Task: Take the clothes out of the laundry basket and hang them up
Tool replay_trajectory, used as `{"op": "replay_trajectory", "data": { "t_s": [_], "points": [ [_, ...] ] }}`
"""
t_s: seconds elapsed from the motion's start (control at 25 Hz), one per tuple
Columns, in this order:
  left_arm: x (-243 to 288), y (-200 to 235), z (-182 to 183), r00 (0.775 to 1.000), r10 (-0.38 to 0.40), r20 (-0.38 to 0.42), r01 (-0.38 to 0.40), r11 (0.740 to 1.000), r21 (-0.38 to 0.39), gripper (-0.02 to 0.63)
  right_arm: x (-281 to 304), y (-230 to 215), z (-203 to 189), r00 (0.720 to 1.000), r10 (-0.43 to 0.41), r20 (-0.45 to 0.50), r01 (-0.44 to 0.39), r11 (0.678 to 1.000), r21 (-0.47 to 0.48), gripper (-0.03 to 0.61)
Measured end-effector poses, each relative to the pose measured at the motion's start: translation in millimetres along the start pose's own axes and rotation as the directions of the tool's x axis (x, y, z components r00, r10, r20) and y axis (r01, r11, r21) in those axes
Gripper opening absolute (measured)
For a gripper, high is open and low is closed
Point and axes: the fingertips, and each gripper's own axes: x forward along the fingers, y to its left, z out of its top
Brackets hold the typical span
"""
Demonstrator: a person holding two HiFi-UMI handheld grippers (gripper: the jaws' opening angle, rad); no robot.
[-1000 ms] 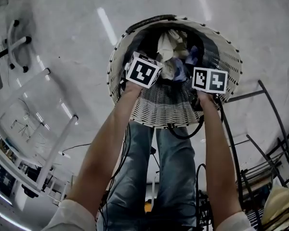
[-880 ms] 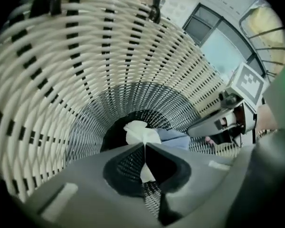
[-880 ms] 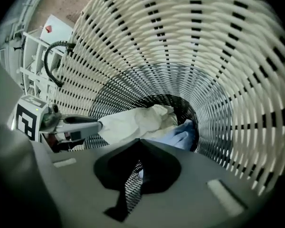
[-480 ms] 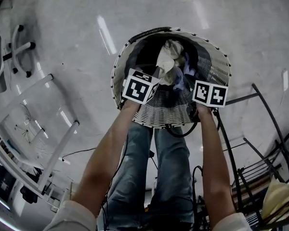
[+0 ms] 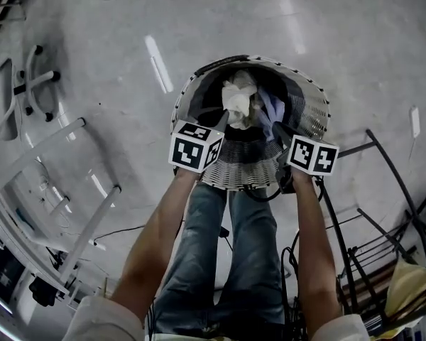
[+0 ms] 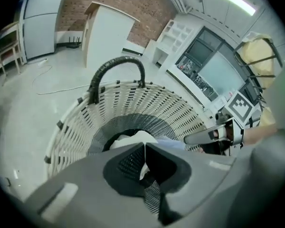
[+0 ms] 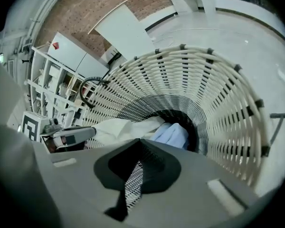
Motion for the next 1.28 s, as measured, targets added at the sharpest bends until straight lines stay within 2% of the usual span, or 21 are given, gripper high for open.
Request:
{"op": "replay_trajectory", "data": {
  "t_s": [0.28,0.44,0.64,0.92,1.28],
  "points": [
    [-38,-5,21,0.998,-0.002,0.065,0.005,0.999,-0.037,0.011,-36,12,7,0.998,0.012,0.054,-0.013,1.0,0.022,0.026],
    [-64,-7,39,0.993,0.0,0.116,0.006,0.999,-0.053,0.011,-59,26,13,0.993,0.055,0.102,-0.062,0.996,0.061,0.026],
    [-95,-12,61,0.984,-0.005,0.176,0.015,0.998,-0.058,0.011,-89,48,21,0.983,0.099,0.153,-0.105,0.994,0.033,0.026],
    [-126,-21,79,0.979,-0.02,0.205,0.028,0.999,-0.039,0.011,-118,72,33,0.971,0.122,0.206,-0.135,0.989,0.052,0.026],
    [-177,-41,101,0.967,-0.031,0.252,0.047,0.997,-0.057,0.011,-176,100,39,0.951,0.125,0.283,-0.157,0.983,0.091,0.026]
  ]
}}
